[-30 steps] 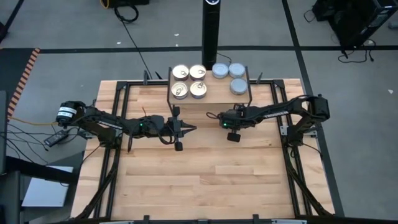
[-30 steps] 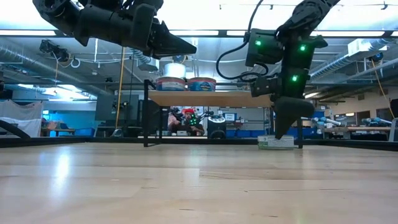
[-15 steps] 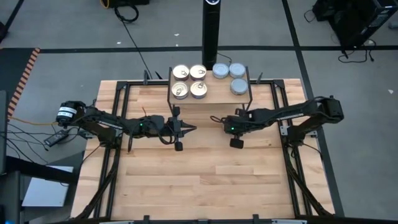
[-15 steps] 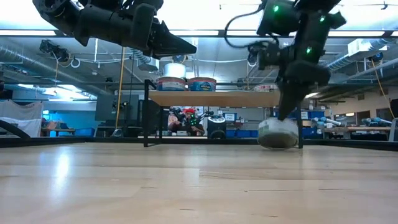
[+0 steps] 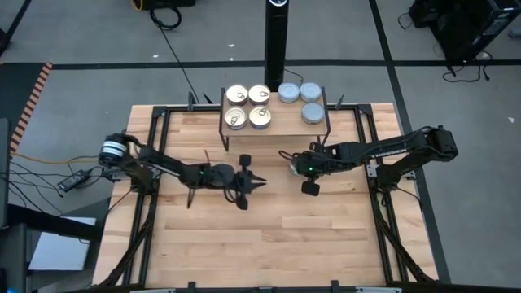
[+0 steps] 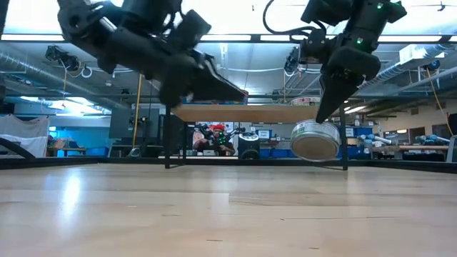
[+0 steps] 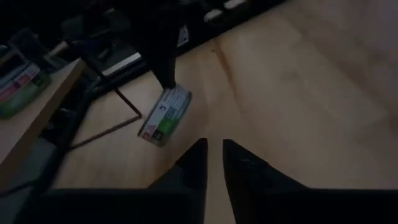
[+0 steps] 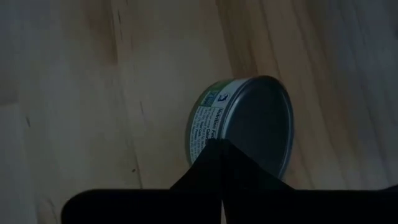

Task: Stack canned seafood by type on shelf
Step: Put the green tuna can on the shelf aligned with the other green tuna can

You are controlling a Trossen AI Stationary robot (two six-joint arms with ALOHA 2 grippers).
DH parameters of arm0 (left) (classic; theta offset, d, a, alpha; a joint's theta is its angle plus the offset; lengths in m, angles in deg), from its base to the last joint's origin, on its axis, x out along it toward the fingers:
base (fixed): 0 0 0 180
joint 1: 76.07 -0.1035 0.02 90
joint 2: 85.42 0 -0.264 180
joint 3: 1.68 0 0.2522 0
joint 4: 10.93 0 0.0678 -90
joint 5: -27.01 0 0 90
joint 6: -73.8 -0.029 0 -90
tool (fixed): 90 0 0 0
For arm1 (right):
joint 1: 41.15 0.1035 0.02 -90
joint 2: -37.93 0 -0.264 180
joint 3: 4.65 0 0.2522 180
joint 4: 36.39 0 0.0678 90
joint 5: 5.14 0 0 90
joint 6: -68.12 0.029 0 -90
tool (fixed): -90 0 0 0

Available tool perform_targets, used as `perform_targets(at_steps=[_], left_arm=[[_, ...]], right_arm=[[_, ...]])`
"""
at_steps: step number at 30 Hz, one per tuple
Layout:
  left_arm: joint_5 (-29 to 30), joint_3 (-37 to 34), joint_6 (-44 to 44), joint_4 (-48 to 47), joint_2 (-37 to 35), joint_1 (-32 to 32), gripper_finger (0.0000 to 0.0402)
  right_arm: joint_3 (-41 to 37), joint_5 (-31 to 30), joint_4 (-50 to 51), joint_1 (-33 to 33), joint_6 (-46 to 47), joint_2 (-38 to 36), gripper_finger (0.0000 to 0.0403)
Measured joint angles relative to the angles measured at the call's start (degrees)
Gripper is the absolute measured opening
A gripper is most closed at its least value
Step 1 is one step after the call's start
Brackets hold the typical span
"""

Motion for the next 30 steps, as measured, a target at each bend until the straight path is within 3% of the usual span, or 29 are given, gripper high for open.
perform_targets(at_steps=[9,18,24,30], left_arm=[[11.23,11.44,-7.97,1.49,13.09,1.58,0.0162],[24.94,20.25,-16.00,-2.75,20.73,2.20,0.0254],[24.77,23.68,-18.28,-2.69,23.21,2.15,0.0284],[21.88,24.04,-18.27,-3.00,23.22,1.84,0.0288]], right_arm=[[0.09,0.55,-0.08,0.11,0.02,0.00,0.0000],[0.09,1.62,-0.48,0.11,0.00,-0.01,0.0000],[0.09,2.06,-0.88,0.11,0.00,-0.02,0.0000],[0.11,3.02,-1.28,0.11,-0.02,-0.02,0.0000]])
